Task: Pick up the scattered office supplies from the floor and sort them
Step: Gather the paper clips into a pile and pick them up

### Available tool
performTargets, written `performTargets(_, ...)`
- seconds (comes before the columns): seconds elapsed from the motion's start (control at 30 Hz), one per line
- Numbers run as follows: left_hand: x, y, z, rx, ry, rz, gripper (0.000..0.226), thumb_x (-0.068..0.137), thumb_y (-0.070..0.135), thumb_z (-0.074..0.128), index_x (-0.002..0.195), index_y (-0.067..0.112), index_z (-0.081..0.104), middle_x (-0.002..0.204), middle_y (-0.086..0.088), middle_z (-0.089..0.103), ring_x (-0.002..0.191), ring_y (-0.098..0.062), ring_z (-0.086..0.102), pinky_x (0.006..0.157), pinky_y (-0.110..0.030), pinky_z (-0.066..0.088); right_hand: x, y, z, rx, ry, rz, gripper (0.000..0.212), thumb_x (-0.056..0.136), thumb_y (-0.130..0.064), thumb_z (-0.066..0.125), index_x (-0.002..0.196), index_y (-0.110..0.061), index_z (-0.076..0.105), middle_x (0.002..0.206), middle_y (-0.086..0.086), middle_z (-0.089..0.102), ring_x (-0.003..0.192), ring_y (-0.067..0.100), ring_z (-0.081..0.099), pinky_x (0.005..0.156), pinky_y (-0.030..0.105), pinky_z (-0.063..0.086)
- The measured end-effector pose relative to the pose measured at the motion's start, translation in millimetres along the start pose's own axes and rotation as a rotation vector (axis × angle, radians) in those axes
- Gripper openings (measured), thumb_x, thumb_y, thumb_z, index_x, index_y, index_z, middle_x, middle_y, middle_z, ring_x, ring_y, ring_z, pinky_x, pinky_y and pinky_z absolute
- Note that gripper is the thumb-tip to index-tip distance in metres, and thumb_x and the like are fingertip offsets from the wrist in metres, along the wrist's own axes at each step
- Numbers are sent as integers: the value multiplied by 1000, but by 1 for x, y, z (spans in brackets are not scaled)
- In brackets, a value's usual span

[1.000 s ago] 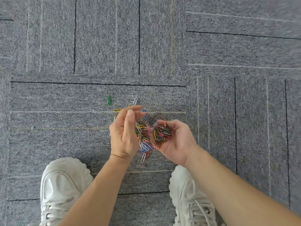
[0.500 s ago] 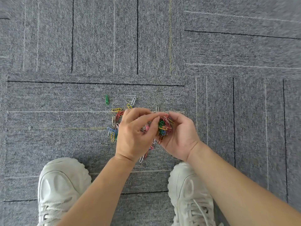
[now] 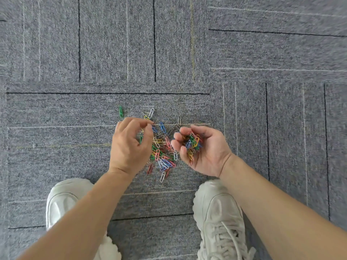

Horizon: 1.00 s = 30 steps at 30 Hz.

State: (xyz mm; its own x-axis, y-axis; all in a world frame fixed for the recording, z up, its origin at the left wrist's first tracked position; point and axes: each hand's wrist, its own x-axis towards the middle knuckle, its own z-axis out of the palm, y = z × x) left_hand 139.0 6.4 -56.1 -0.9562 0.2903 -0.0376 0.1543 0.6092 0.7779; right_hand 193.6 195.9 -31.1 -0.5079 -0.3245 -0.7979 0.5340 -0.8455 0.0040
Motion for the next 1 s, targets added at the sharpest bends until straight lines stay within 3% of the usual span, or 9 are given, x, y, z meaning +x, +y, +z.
performTargets(0.13,5,-3,-28,69,-143,49,21,92,23,55,96,11,71,95,0,66,83,-20,60,74,-44,55,3,5,10,33,-75,-61,37,87,-25,42,66,-8,68,69,7,63,55,18,59,44,20,46)
performTargets(0.27,4,-7,-43,104,-245,64,17,96,24,57,96,12,70,94,2,63,77,-10,55,67,-30,48,10,11,18,145,-97,-97,28,83,-23,44,58,-15,53,54,1,49,59,19,50,61,27,42)
performTargets(0.43,-7,-13,-34,54,-233,-6,30,92,33,50,95,12,70,92,3,64,83,-15,61,71,-41,56,13,15,16,200,-43,-192,31,87,-19,41,64,-10,59,72,7,58,57,17,56,46,23,47)
performTargets(0.57,-16,-9,-19,28,-176,-73,22,90,26,54,92,12,70,92,3,64,82,-14,59,75,-38,54,12,13,16,297,-17,-210,36,91,-22,43,72,-5,69,79,11,68,73,28,69,65,35,60)
performTargets(0.7,-18,-9,-11,117,-177,6,35,91,32,50,114,10,65,115,-4,61,107,-21,55,98,-32,42,14,10,9,232,121,-226,33,94,-20,45,76,-7,70,80,9,69,69,23,68,56,25,57)
performTargets(0.77,-20,-10,-5,213,-188,10,46,94,35,49,132,9,52,136,-8,51,126,-25,45,110,-37,34,14,8,5,149,195,-251,31,97,-17,46,81,-5,70,83,11,69,73,24,69,60,27,58)
performTargets(0.87,-26,-13,8,406,-295,-107,67,98,49,39,154,16,24,164,-7,12,152,-24,5,123,-44,9,12,3,-1,24,213,-277,22,99,-9,49,91,-4,69,89,12,71,85,27,69,73,31,60)
performTargets(0.93,-31,-17,14,530,-344,-116,78,96,59,27,159,18,8,166,-6,-10,152,-22,-15,123,-40,-6,10,0,-3,12,189,-266,20,99,-9,50,94,-4,68,92,12,71,87,27,68,77,35,60)
performTargets(1.0,-35,-18,18,595,-372,-80,84,92,62,22,159,16,1,165,-10,-16,151,-24,-20,123,-42,-8,8,0,-3,15,169,-225,25,102,-15,48,94,-2,67,91,14,69,86,28,68,75,35,61)
